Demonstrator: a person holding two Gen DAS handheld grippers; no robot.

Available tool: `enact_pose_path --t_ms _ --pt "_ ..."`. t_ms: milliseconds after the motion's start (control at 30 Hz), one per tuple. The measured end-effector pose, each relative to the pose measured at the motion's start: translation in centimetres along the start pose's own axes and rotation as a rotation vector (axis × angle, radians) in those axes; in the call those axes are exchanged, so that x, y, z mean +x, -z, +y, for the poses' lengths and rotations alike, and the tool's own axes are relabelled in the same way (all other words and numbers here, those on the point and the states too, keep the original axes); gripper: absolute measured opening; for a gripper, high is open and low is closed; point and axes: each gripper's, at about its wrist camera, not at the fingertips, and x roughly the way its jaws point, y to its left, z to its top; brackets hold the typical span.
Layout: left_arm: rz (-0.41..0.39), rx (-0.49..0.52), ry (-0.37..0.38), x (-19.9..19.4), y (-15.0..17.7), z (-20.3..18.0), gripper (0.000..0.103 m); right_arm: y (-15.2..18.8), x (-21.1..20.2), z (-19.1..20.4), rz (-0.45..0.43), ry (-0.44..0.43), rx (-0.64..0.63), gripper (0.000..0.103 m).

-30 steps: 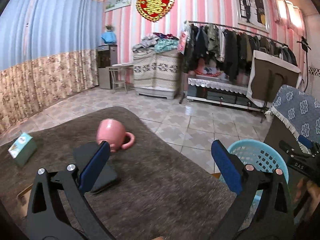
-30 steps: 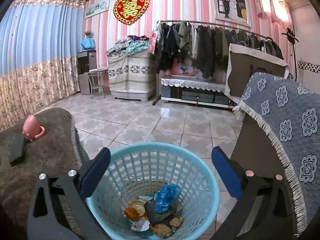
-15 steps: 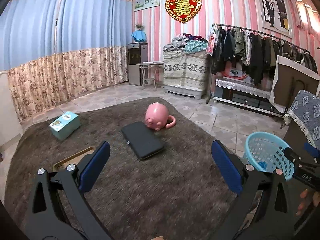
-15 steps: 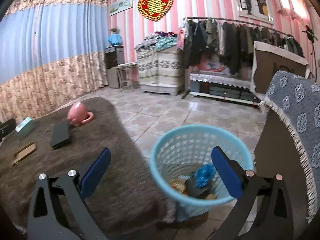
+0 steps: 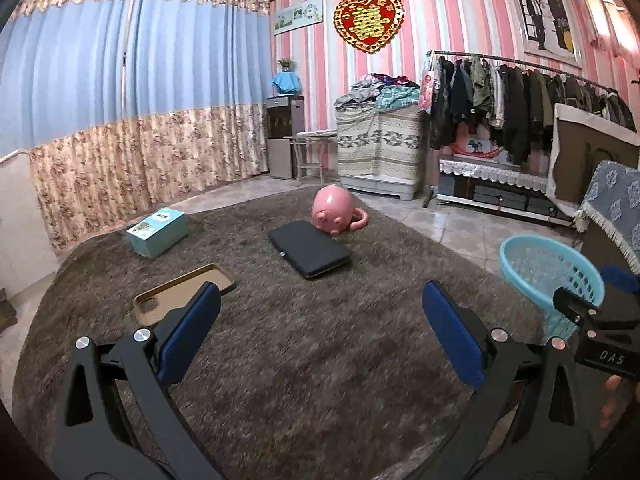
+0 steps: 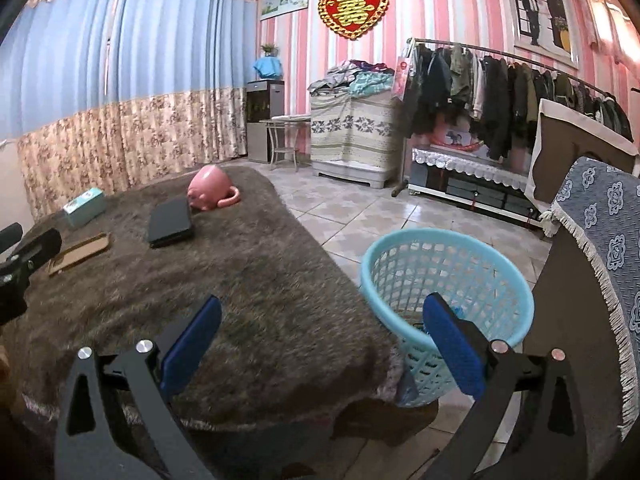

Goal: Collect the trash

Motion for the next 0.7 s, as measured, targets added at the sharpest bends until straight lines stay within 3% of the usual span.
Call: enact_pose_path --t_ms 233,367,700 --pt "-0.024 -0.046 -0.033 -0.9 1.1 1.5 0.098 0.7 -0.8 1.0 -0.011 -0.004 -0.030 0.099" --pt "0.021 -0.068 -0.014 -0.8 1.0 2.2 0.098 0.6 -1.5 1.7 -0.022 -0.012 -0.041 0.099" --pt "-0.009 -0.080 -0.012 -3.1 0.7 3.3 0.098 0.1 -3.6 2.3 -0.051 -0.042 -0.044 0.098"
